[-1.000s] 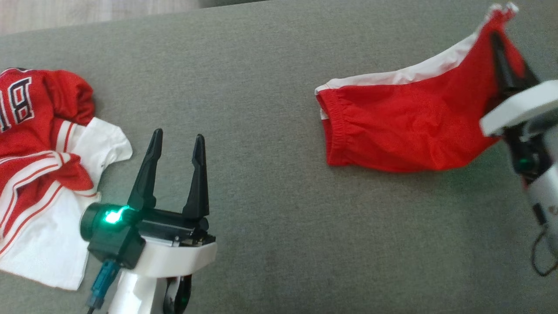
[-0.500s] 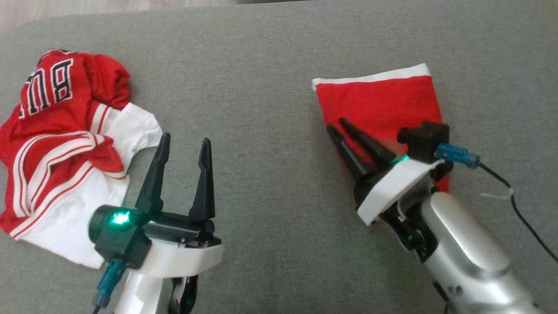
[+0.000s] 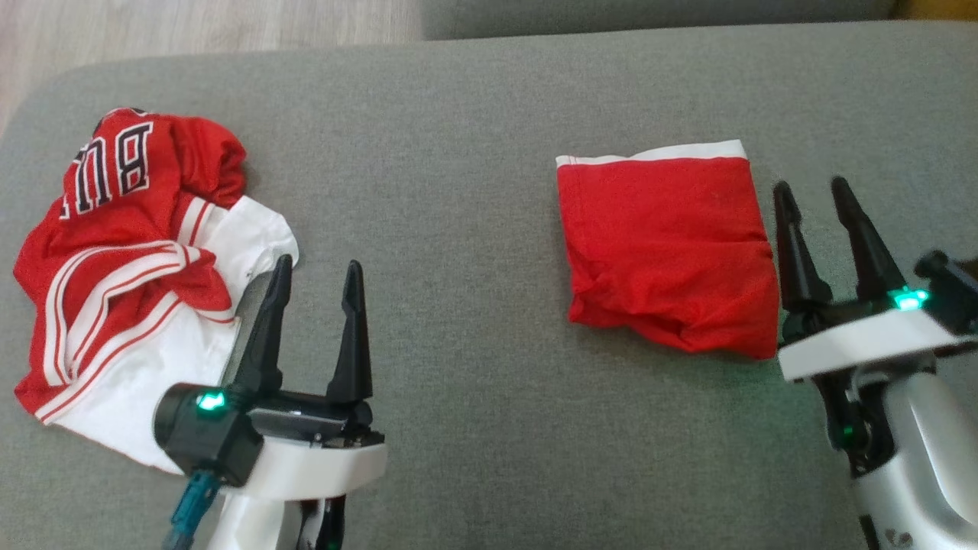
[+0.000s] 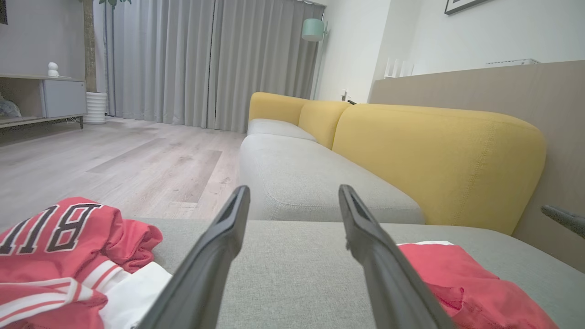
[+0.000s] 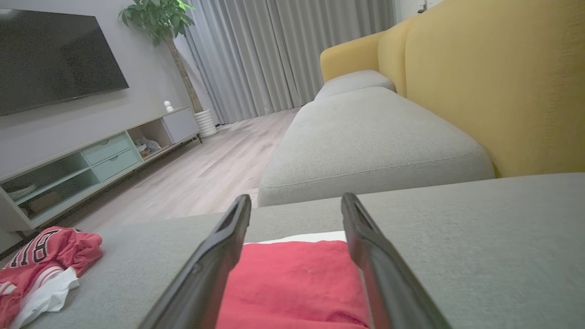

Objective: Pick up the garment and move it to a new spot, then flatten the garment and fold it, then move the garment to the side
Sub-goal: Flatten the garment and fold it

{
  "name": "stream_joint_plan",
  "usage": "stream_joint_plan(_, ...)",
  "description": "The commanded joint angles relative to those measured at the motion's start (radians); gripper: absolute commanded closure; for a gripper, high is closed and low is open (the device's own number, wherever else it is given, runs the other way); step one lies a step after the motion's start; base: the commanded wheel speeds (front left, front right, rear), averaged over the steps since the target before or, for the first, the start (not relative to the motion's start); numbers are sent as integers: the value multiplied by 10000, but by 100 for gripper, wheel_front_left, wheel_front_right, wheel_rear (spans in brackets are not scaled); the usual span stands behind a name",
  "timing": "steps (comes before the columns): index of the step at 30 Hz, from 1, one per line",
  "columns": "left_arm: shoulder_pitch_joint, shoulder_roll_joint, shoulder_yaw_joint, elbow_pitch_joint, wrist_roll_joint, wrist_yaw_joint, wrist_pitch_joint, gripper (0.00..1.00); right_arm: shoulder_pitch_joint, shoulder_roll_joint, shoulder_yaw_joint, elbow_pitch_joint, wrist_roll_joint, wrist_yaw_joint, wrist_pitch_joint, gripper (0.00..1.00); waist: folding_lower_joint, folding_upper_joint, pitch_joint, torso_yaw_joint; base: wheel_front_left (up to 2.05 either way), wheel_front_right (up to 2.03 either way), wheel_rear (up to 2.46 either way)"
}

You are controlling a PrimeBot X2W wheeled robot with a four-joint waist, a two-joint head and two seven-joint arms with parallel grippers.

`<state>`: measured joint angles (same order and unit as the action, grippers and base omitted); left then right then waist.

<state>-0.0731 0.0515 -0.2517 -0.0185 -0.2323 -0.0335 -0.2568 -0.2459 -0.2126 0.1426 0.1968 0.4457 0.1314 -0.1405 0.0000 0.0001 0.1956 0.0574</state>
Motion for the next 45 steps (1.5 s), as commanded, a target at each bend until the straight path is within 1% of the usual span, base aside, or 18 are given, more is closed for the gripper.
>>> stream_joint_plan(1, -103, -12, 400, -387, -62, 86, -49, 0, -57, -161, 110, -224, -87, -7, -204, 0, 0, -1, -119, 9, 0, 0, 0)
stream_joint_plan(3, -1, -12, 487, -386, -70, 207, -49, 0, 140, -298, 163, 55, -263, -7, -440, 0, 0, -1, -277, 26, 0, 0, 0)
stream_joint_plan(4, 71, -12, 510, -359, -91, 261, -49, 0, 235, -372, 269, 211, -394, -7, -543, 13, 0, -1, -365, 51, 0, 0, 0)
stream_joint_plan(5, 152, -12, 534, -341, -103, 316, -49, 0, 326, -404, 374, 369, -494, -7, -631, 65, 0, -1, -439, 82, 0, 0, 0)
stream_joint_plan(6, 228, -12, 548, -329, -112, 366, -49, 0, 401, -389, 476, 536, -540, -7, -694, 100, 0, -1, -499, 122, 0, 0, 0)
stream_joint_plan(9, 420, -12, 502, -323, -173, 456, -49, 0, 394, -333, 968, 1019, -762, -7, -779, 100, 0, -1, -560, 301, 0, 0, 0)
stream_joint_plan(13, 467, -12, 321, -218, -246, 449, -49, 0, -171, 33, 1497, 1905, -932, -7, -872, 100, 0, -1, -517, 652, 0, 0, 0)
stream_joint_plan(20, 339, -12, -97, -50, -415, 489, -49, 0, -1356, 690, 2806, 4434, -1271, -7, -1011, 100, 0, -1, -433, 1238, 0, 0, 0)
stream_joint_plan(24, 346, -12, -169, 15, -488, 549, -49, 0, -1430, 999, 4007, 5418, -890, -7, -1089, 100, 0, -1, -531, 1369, 0, 0, 0)
stream_joint_plan(25, 346, -12, -169, 15, -488, 549, -49, 0, -1430, 999, 4007, 5418, -890, -7, -1089, 100, 0, -1, -531, 1369, 0, 0, 0)
stream_joint_plan(28, 464, -12, -137, 65, -522, 583, -49, 0, -1216, 1117, 4940, 5679, -299, -7, -1142, 100, 0, -1, -724, 1323, 0, 0, 0)
stream_joint_plan(30, 598, -12, -88, 113, -513, 592, -49, 0, -1050, 1137, 5155, 5617, 122, -7, -1183, 100, 0, -1, -946, 1233, 0, 0, 0)
stream_joint_plan(31, 684, -12, -39, 115, -506, 604, -49, 0, -964, 1128, 5189, 5503, 265, -7, -1196, 94, 0, -1, -1067, 1169, 0, 0, 0)
stream_joint_plan(32, 783, -12, 25, 124, -494, 618, -49, 0, -872, 1101, 5090, 5264, 355, -7, -1202, 58, 0, -1, -1218, 1089, 0, 0, 0)
stream_joint_plan(33, 892, -12, 89, 121, -467, 629, -49, 0, -744, 1036, 4923, 4941, 377, -7, -1205, 0, 0, -1, -1337, 1020, 0, 0, 0)
stream_joint_plan(37, 1408, -12, 332, 166, -201, 624, -49, 0, 112, 740, 3994, 3351, -56, -7, -1209, 0, 0, -1, -1917, 712, 0, 0, 0)
stream_joint_plan(41, 1822, -12, 628, 109, 28, 649, -49, 0, 1058, 610, 2691, 1840, -794, -7, -1211, 0, 0, -1, -2173, 419, 0, 0, 0)
stream_joint_plan(45, 2114, -12, 873, 8, 178, 635, -49, 0, 1854, 636, 1491, 878, -1325, -7, -1211, 0, 0, -1, -2308, 211, 0, 0, 0)
